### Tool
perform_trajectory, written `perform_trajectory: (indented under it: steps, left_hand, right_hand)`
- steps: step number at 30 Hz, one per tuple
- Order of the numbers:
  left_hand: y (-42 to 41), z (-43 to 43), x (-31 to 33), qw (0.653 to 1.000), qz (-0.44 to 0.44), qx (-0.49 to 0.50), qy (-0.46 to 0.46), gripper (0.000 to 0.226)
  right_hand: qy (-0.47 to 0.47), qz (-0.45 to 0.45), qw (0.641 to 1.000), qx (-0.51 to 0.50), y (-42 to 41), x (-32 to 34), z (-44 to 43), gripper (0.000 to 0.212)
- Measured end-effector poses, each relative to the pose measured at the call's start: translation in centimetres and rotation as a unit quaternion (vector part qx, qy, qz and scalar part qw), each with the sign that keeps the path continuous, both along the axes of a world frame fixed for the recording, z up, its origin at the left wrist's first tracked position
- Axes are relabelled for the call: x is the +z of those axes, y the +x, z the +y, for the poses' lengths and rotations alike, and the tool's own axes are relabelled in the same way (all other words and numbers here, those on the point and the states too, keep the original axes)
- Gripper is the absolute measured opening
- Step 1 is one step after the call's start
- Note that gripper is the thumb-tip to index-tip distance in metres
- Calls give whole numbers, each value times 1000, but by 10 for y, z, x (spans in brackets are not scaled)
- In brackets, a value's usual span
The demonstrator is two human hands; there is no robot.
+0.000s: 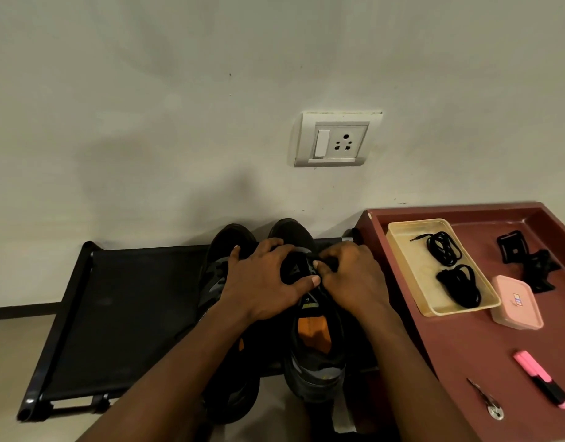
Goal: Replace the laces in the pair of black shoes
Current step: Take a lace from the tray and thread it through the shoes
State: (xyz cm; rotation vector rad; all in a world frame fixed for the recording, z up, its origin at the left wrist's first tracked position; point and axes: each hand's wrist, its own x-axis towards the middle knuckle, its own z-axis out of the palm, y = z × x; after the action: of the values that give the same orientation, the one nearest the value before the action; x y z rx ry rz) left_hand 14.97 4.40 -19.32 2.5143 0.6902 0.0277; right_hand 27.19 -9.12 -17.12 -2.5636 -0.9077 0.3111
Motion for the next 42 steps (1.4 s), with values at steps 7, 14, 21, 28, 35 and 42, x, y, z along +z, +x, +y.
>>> perform_trajectory:
  steps: [7,14,21,28,35,42]
  left_hand:
    - [-1,-1,2,1000,6,1,-7,97]
    - [-2,-3,12,999,-22,24,-35,80]
    - [-14,-18,38,904,-336,41,-261,41]
    - [-19,-22,50,802,-334,62,-491,31]
    - [-26,9,48,816,-355,120,-440,18]
    - [-37,40,42,804,-429,191,-365,16]
  right_hand:
    - [207,176,961,-56,13,6,-5,25]
    - [350,360,864,-39,5,40,-9,34]
    - [401,579,710,-4,-4,68,-1,41]
    - [489,642,590,-31,-11,60,8,41]
    - [545,626,544,-125,15,44,-1,22]
    - [466,549,662,-209,23,24,-7,10]
